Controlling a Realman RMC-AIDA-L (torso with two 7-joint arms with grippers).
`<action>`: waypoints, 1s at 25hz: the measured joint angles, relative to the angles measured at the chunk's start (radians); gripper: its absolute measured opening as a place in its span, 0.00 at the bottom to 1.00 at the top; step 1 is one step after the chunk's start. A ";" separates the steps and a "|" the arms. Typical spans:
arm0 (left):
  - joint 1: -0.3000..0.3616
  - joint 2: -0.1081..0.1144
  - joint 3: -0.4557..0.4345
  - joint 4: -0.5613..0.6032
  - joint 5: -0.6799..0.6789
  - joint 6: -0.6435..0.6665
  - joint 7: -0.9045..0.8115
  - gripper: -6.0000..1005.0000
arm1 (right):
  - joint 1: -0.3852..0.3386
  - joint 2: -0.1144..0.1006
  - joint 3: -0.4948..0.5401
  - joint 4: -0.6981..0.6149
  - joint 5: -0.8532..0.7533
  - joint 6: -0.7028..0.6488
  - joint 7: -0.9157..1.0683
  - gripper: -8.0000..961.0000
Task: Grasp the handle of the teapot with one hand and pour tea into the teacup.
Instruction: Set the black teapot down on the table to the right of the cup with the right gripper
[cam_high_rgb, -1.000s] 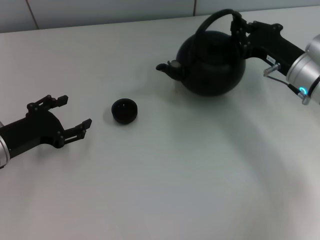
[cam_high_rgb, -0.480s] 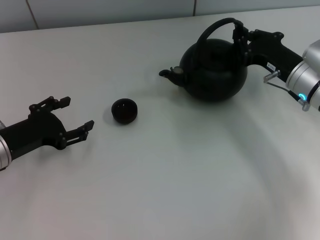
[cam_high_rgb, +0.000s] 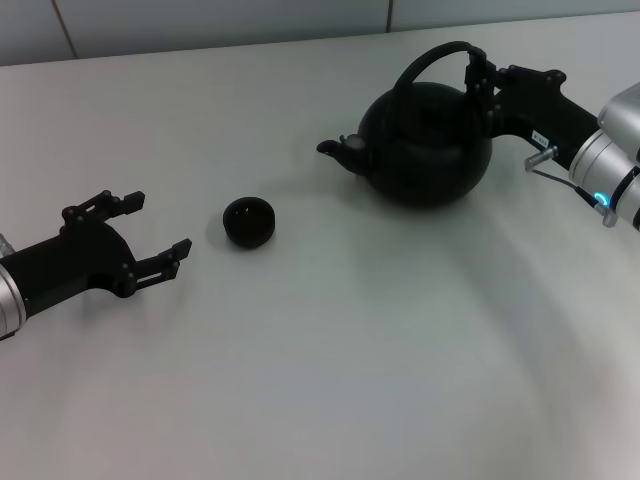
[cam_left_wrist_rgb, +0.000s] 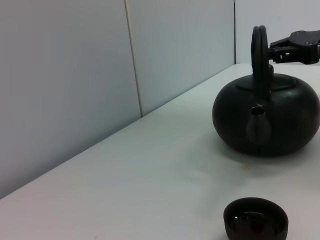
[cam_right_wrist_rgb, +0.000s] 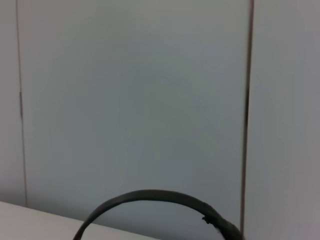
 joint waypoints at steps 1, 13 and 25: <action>-0.001 0.000 0.000 0.000 0.000 0.000 -0.001 0.83 | 0.000 0.001 0.003 0.001 0.001 0.000 -0.001 0.09; -0.001 0.000 0.002 -0.005 0.000 0.000 -0.002 0.83 | -0.008 0.001 -0.006 0.024 -0.001 -0.020 -0.002 0.17; 0.005 -0.005 0.002 -0.002 0.002 0.000 -0.002 0.84 | -0.104 0.001 0.022 0.025 0.027 -0.211 -0.001 0.79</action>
